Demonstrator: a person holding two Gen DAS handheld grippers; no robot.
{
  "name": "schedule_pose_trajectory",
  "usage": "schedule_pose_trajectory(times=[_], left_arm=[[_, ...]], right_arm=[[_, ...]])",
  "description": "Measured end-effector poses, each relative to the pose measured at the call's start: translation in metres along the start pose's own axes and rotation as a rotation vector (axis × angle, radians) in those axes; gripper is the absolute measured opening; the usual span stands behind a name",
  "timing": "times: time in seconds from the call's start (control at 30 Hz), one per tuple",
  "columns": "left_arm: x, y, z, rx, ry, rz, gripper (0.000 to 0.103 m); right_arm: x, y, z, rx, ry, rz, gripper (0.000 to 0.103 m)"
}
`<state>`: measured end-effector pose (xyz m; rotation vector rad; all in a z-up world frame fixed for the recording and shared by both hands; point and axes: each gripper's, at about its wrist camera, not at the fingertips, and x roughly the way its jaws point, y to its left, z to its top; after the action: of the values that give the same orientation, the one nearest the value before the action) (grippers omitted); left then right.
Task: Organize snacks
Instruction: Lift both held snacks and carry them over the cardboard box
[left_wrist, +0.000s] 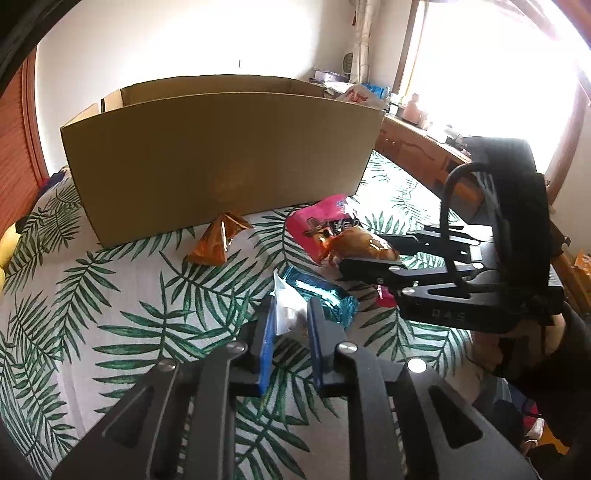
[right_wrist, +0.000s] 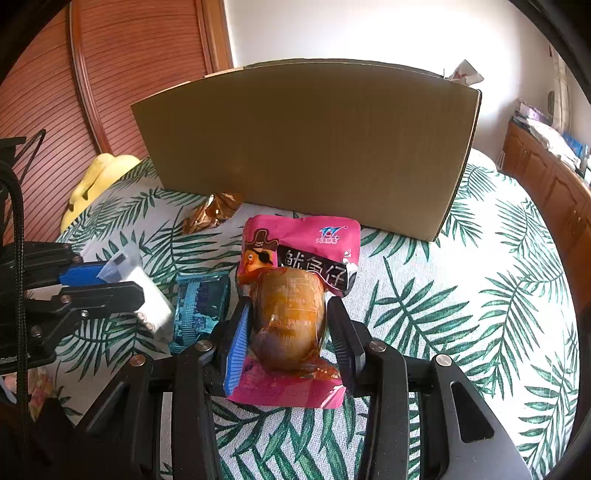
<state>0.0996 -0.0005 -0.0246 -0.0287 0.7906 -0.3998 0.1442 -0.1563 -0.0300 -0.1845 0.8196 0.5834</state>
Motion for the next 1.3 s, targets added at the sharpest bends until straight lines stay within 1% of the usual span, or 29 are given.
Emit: schedule_pose_trajectory(times=[0.27,0.4,0.8,0.97,1.17,1.3], left_arm=[[-0.015,0.002,-0.002,-0.005,-0.03,-0.001,0.012],[-0.021,0.002,0.005,-0.006,-0.048,0.002,0.012],[-0.033,0.013,0.015,-0.016,-0.102,0.016,0.012],[-0.044,0.015,0.028,-0.01,-0.144,0.024,0.012],[-0.057,0.026,0.043,-0.001,-0.197,0.042,0.012],[-0.068,0.03,0.051,-0.014,-0.234,0.042,0.012]], right_arm=[[-0.001,0.0,0.0,0.002,-0.003,0.005,0.041],[-0.003,0.0,-0.001,0.002,-0.011,0.0,0.04],[-0.011,0.001,-0.002,0.002,-0.079,-0.028,0.04],[-0.013,0.0,0.0,0.009,-0.093,-0.034,0.04],[-0.031,0.0,0.001,-0.007,-0.118,-0.039,0.04],[-0.051,0.001,0.01,-0.015,-0.16,-0.043,0.04]])
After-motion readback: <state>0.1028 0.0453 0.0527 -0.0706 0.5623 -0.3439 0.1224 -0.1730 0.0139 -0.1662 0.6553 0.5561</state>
